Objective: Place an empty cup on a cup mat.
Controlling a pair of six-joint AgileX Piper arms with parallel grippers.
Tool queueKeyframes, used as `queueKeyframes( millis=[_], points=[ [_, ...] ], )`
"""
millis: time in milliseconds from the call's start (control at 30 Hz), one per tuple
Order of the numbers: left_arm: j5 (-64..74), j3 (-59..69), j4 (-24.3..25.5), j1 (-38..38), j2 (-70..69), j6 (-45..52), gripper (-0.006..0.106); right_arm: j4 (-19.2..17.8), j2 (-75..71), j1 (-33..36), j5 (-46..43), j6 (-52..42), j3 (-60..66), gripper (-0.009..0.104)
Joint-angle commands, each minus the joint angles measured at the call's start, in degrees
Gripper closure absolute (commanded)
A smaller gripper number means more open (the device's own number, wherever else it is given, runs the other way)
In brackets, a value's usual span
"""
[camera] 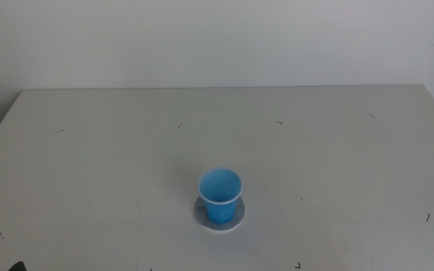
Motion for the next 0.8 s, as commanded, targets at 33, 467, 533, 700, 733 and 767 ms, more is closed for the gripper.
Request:
queueKeyframes(
  millis=[33,467,533,700,733,767],
  points=[
    [-3.78,-0.34,0.02,0.06,-0.64,-0.61,-0.005,-0.74,-2.53,-0.44,-2.90,-0.49,0.13,0.013],
    [-3.78,-0.34,0.02,0.06,-0.58,-0.61,-0.005,-2.66,-11.75,-0.38,-3.17,-0.49,8.33,0.013],
    [-3.78,-0.34,0.02,0.06,-0.51,-0.61,-0.005,-2.52,-11.85,-0.38,-3.15,-0.49,9.42,0.013],
    [-3.78,-0.34,0.02,0.06,-0.51,-0.61,-0.005,-3.59,-11.85,-0.38,-3.20,-0.49,11.61,0.013],
    [-3.78,-0.34,0.02,0.06,-0.51,-0.61,-0.005,-3.51,-11.85,-0.38,-3.20,-0.49,12.07,0.013],
    [-3.78,-0.34,0.02,0.06,-0.51,-0.61,-0.005,-3.51,-11.85,-0.38,-3.30,-0.49,12.62,0.013]
  ],
)
